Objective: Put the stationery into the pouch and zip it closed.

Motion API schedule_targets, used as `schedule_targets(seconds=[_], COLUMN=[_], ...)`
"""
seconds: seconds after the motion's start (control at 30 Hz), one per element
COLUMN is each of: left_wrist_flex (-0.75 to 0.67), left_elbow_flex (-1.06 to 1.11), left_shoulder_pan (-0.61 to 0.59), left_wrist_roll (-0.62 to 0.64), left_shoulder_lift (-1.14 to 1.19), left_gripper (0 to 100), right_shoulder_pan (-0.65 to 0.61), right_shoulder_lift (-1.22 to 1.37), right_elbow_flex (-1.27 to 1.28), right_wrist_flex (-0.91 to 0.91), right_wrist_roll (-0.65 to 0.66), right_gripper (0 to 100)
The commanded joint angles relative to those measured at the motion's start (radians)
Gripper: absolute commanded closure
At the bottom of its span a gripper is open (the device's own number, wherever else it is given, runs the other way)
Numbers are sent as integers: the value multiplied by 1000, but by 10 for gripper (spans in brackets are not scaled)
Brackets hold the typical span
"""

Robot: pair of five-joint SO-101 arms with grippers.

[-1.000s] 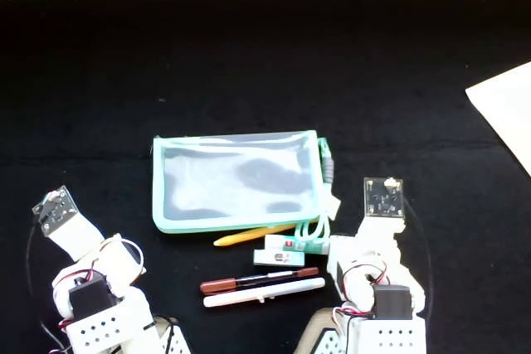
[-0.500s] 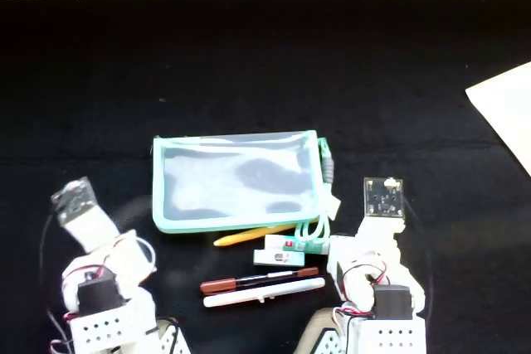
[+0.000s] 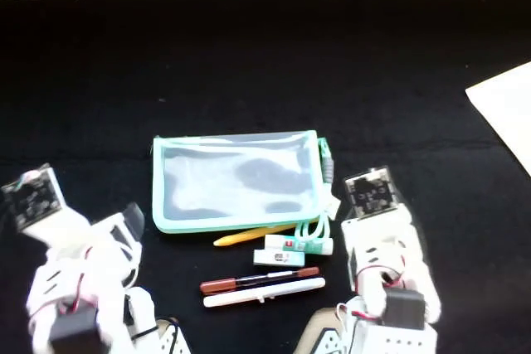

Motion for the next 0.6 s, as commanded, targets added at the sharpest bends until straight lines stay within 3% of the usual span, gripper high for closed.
schedule_targets(seconds=[0.0,0.1,0.27,0.43,0.57], left_wrist_flex=[29,32,44,213,295], left_elbow_flex=[-203,-341,-654,-849,-871], left_shoulder_pan=[-12,35,154,286,335], left_wrist_roll=[-15,-15,-8,-9,-14], left_shoulder_lift=[16,101,484,921,1179], left_gripper=[772,772,772,770,770], right_shoulder_pan=[5,-31,-122,-289,-325], right_shoulder_lift=[8,71,449,924,1225], right_elbow_flex=[-271,-437,-714,-915,-983], right_wrist_flex=[163,277,400,579,601], right_wrist_roll=[-44,-46,-137,-262,-295], right_gripper=[750,754,754,754,754])
